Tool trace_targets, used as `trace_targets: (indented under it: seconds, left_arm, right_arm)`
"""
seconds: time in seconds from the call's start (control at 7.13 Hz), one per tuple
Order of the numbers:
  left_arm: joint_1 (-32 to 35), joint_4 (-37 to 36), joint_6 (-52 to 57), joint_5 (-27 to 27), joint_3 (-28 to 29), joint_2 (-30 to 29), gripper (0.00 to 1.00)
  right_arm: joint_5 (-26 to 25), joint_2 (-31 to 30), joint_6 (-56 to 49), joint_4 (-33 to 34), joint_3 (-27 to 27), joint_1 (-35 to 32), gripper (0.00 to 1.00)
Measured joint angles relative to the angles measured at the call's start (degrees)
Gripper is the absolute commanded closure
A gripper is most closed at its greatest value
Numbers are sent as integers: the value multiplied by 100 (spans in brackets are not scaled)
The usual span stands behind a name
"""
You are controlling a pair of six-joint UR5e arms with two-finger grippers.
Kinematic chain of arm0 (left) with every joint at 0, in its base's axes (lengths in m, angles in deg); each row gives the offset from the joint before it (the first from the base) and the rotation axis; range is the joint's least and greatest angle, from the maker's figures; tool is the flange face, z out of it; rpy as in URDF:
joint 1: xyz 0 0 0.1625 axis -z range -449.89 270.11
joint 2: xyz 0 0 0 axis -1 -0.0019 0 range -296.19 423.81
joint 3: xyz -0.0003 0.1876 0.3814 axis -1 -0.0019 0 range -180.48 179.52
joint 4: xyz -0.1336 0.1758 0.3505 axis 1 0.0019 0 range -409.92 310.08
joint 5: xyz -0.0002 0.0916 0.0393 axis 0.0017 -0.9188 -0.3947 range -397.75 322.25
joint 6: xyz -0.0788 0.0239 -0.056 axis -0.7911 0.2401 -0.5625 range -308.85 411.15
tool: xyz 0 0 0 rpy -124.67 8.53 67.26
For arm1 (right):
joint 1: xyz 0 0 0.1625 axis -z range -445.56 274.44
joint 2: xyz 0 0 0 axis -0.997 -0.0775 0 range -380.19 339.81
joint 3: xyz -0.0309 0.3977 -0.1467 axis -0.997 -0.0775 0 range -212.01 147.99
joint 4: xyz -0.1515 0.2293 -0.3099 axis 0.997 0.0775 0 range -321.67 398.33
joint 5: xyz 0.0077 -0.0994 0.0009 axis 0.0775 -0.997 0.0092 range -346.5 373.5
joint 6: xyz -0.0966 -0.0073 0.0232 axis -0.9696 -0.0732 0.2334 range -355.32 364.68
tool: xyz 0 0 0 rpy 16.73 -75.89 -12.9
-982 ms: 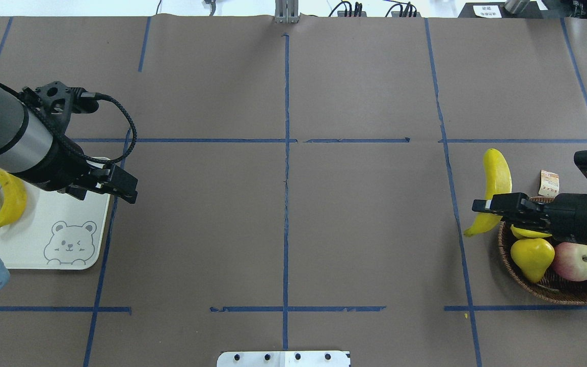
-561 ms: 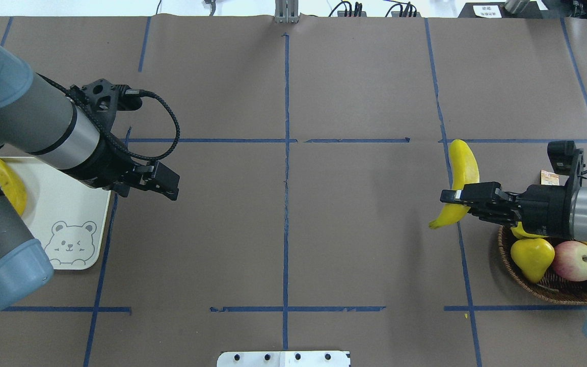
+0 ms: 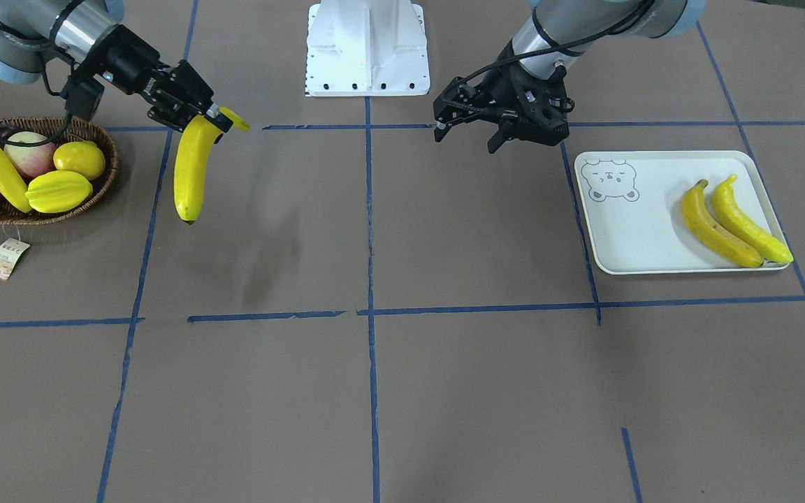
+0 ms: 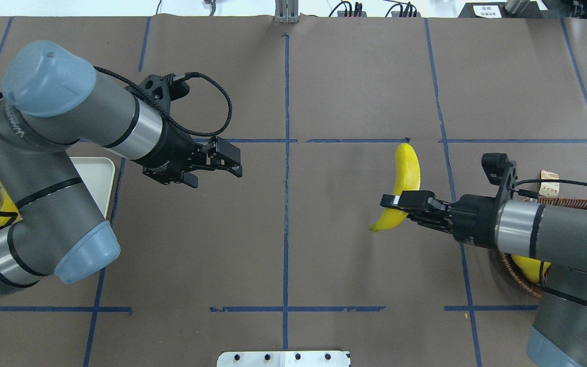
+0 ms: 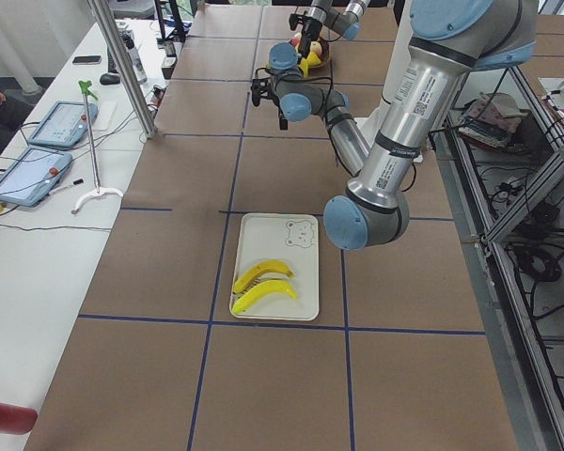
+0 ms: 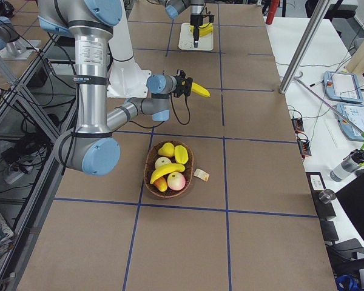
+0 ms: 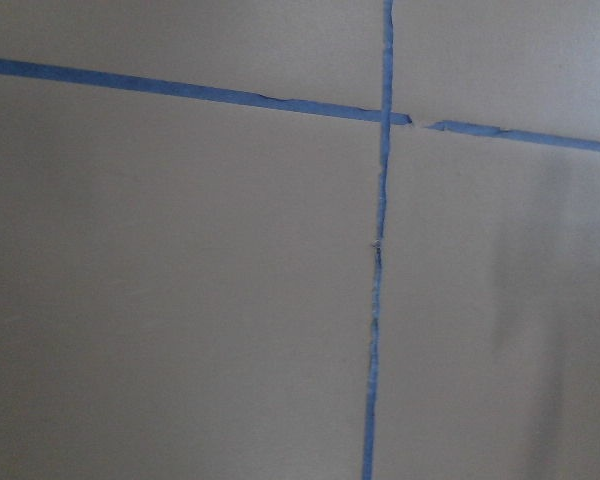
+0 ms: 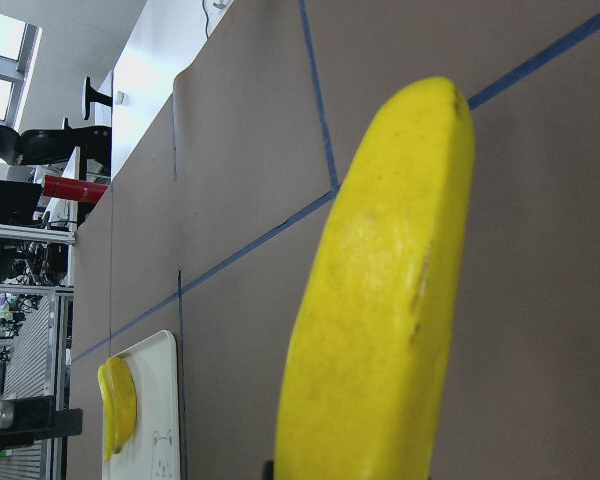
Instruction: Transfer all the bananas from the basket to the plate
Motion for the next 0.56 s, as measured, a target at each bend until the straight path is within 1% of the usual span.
trace_targets:
  seconds: [0.14,0.28,0.42,0.56]
  left_arm:
    - [-52,225,-153,-2,214,-183,0]
    - [-72,456,-367,-3,414,-366,0]
    - [-80,664,-664,-3,583,-504,0]
    - [-83,887,-899,-3,758,-609,0]
  right_arm:
    - [-193,479,0,530,-7,165,84]
    - [-536,899,3,936,-18,429,84]
    - [-912,1175,3,1133,-36,712,84]
    - [-1154,1426,2,1311,-59,922,83]
